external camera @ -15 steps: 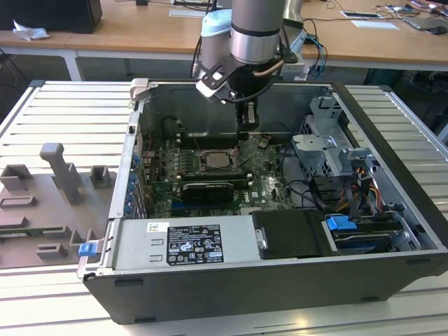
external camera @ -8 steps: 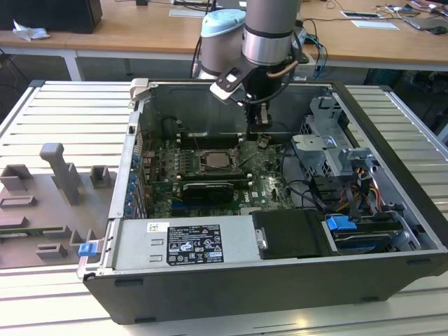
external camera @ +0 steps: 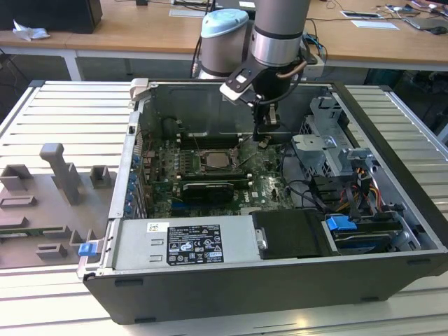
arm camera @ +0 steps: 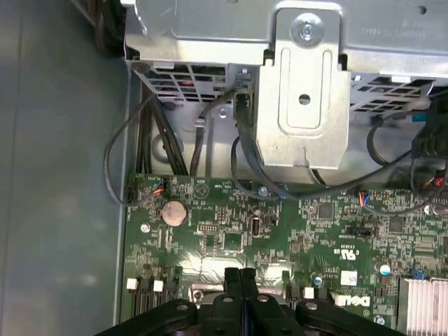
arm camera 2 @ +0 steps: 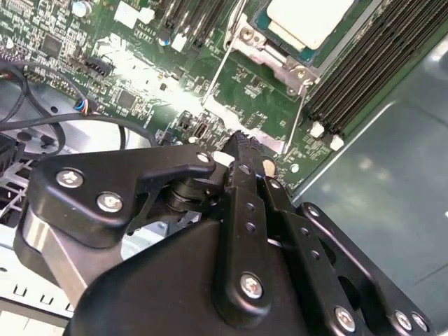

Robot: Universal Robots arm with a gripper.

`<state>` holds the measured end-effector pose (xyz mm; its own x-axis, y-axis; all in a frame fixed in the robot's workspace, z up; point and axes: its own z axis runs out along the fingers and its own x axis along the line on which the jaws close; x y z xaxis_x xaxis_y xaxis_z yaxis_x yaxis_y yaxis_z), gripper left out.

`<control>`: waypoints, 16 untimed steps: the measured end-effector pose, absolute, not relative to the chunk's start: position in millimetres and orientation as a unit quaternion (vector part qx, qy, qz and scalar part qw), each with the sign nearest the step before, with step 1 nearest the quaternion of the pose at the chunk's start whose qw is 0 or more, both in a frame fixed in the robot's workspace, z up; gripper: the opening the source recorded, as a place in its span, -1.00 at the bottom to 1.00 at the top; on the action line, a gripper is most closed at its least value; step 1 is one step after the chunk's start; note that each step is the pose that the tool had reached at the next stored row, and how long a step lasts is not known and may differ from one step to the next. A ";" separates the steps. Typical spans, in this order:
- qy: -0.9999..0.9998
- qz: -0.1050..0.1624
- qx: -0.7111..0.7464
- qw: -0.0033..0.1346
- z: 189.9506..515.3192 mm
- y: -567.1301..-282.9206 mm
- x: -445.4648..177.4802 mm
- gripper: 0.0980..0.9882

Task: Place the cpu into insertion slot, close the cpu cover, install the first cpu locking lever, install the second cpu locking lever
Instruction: 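Close the cpu cover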

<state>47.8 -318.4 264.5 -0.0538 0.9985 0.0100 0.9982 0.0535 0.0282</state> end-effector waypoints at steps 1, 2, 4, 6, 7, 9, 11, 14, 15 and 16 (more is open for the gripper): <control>0.726 0.013 0.688 0.006 264.0 -318.2 50.0 -0.98; 0.726 0.013 0.688 0.006 263.5 -318.1 51.9 -0.98; 0.726 0.012 0.688 0.006 262.0 -317.8 55.4 -0.98; 0.726 0.012 0.688 0.006 260.6 -317.6 57.0 -0.98; 0.726 0.012 0.688 0.006 259.1 -317.5 57.7 -0.98; 0.726 0.011 0.688 0.005 256.5 -317.0 58.3 -0.98; 0.726 0.011 0.688 0.005 253.1 -316.4 58.8 -0.98; 0.726 0.009 0.688 0.003 251.1 -316.2 58.3 -0.98; 0.726 0.009 0.688 0.003 251.0 -316.1 57.2 -0.98; 0.726 0.009 0.688 0.003 250.8 -316.1 54.5 -0.98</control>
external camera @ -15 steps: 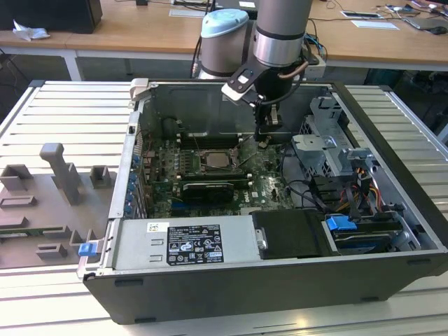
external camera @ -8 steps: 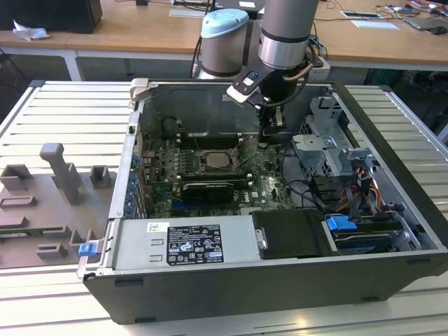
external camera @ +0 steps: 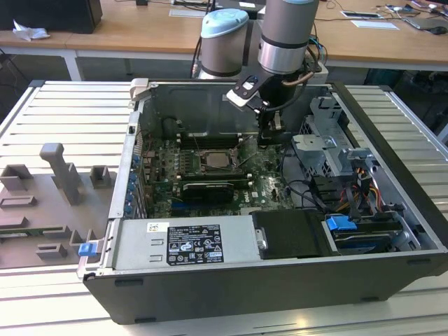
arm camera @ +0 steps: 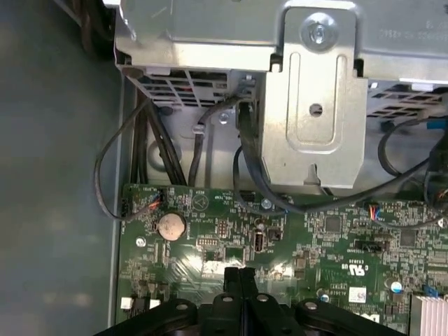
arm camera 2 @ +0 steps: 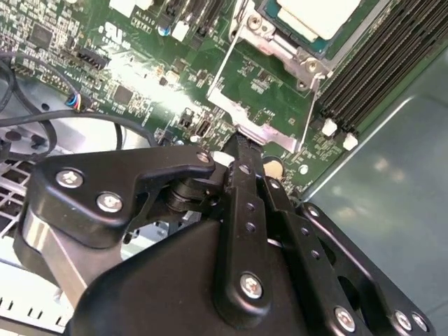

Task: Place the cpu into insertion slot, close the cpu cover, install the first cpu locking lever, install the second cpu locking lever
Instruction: 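Close the cpu cover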

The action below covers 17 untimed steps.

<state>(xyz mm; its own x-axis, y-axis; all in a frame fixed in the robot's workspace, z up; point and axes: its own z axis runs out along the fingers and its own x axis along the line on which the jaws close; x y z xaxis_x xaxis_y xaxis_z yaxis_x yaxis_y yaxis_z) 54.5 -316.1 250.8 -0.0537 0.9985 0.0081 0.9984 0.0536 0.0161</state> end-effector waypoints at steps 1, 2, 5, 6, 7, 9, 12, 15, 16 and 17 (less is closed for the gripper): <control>0.726 0.009 0.688 0.003 250.8 -316.1 52.9 -0.98; 0.726 0.009 0.688 0.003 250.8 -316.1 51.1 -0.98; 0.726 0.009 0.688 0.003 250.7 -316.1 42.8 -0.98; 0.726 0.009 0.688 0.003 250.4 -316.1 39.6 -0.98; 0.726 0.009 0.688 0.003 250.1 -316.1 38.1 -0.98; 0.726 0.009 0.688 0.003 248.3 -316.1 34.2 -0.98; 0.726 0.009 0.688 0.003 245.1 -316.1 30.1 -0.98; 0.726 0.009 0.688 0.003 243.5 -316.0 24.6 -0.98; 0.726 0.009 0.688 0.003 243.3 -316.0 23.3 -0.98; 0.726 0.009 0.688 0.003 243.0 -316.0 21.8 -0.98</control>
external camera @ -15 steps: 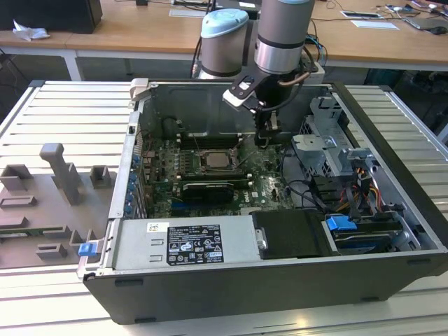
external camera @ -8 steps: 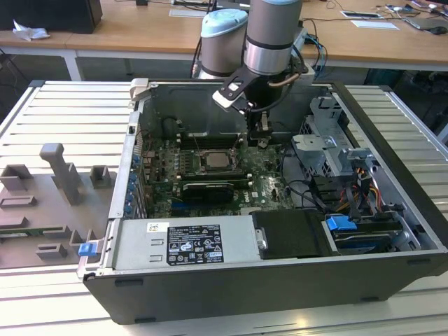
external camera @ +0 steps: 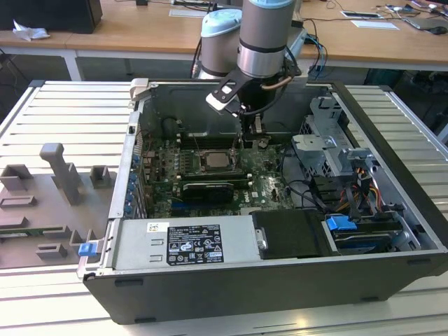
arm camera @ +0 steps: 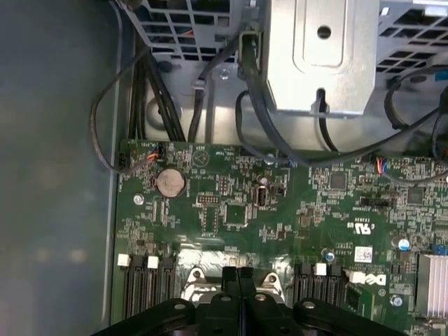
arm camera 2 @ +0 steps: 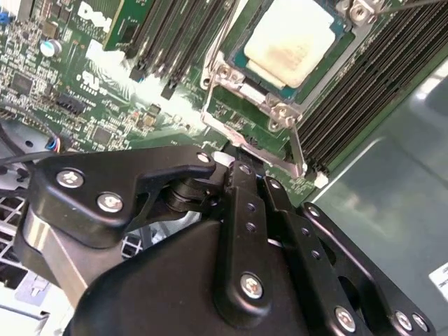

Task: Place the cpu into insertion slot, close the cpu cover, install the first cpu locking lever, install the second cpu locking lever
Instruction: 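Close the cpu cover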

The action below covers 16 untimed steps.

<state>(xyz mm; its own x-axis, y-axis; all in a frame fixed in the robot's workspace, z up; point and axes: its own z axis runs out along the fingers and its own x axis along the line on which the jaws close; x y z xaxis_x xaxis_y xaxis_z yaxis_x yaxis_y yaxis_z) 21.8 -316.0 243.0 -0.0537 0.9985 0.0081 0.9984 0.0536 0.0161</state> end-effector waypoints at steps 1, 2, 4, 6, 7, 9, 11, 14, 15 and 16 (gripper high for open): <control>0.726 0.009 0.688 0.003 242.9 -316.0 20.4 -0.98; 0.726 0.009 0.688 0.003 242.6 -316.0 18.8 -0.98; 0.726 0.009 0.688 0.003 242.0 -316.0 15.3 -0.98; 0.726 0.009 0.688 0.003 241.0 -315.9 10.1 -0.98; 0.726 0.009 0.688 0.003 240.5 -315.9 7.9 -0.98; 0.726 0.009 0.688 0.003 239.3 -315.8 3.9 -0.98; 0.726 0.009 0.688 0.003 237.1 -315.8 0.8 -0.98; 0.726 0.009 0.688 0.003 233.4 -315.6 -4.4 -0.98; 0.726 0.009 0.688 0.003 233.1 -315.5 -5.5 -0.98; 0.726 0.009 0.688 0.003 232.8 -315.5 -6.7 -0.98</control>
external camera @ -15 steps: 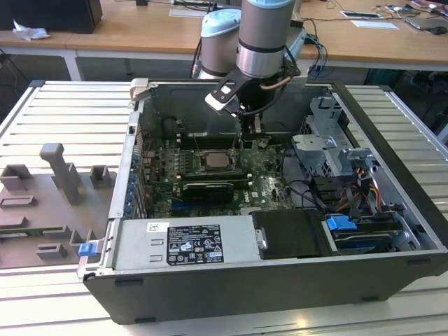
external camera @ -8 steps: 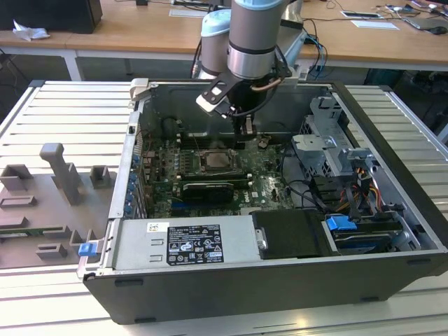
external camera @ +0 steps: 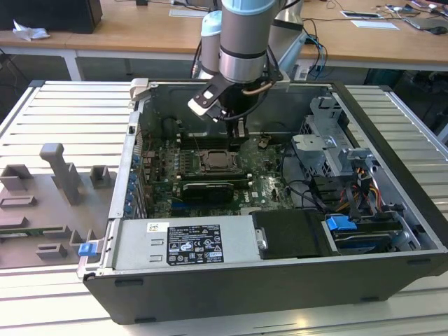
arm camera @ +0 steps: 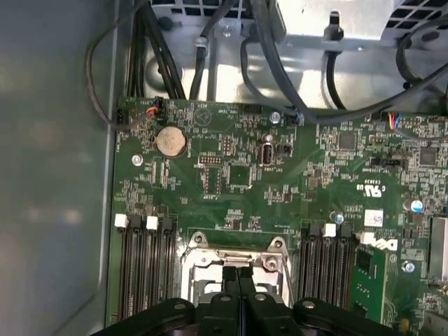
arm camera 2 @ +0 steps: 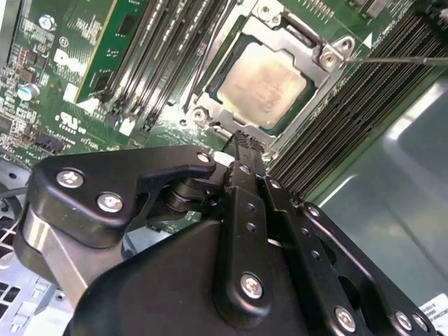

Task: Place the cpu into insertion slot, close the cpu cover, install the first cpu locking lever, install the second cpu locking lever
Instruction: 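Close the cpu cover, then install the first cpu locking lever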

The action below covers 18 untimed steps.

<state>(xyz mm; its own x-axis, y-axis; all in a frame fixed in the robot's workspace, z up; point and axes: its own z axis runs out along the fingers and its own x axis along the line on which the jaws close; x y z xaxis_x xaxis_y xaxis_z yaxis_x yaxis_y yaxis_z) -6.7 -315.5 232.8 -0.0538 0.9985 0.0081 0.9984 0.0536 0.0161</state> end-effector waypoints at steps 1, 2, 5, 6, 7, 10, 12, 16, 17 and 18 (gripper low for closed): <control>0.726 0.009 0.688 0.003 232.5 -315.4 -9.2 -0.98; 0.726 0.009 0.688 0.003 232.3 -315.4 -11.3 -0.98; 0.726 0.009 0.688 0.003 232.1 -315.2 -20.4 -0.98; 0.726 0.009 0.688 0.003 232.1 -315.2 -22.6 -0.98; 0.726 0.009 0.688 0.003 232.1 -315.2 -25.0 -0.98; 0.726 0.009 0.688 0.003 232.1 -315.2 -27.7 -0.98; 0.726 0.009 0.688 0.003 232.1 -315.2 -30.4 -0.98; 0.726 0.009 0.688 0.003 232.1 -315.2 -34.8 -0.98; 0.726 0.009 0.688 0.003 232.2 -315.2 -35.5 -0.98; 0.726 0.009 0.688 0.003 232.7 -315.3 -35.6 -0.98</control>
<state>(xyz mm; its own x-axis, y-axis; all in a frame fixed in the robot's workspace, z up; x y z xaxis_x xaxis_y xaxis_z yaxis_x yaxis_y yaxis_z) -35.6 -315.3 232.7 -0.0539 0.9985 0.0078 0.9984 0.0538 0.0160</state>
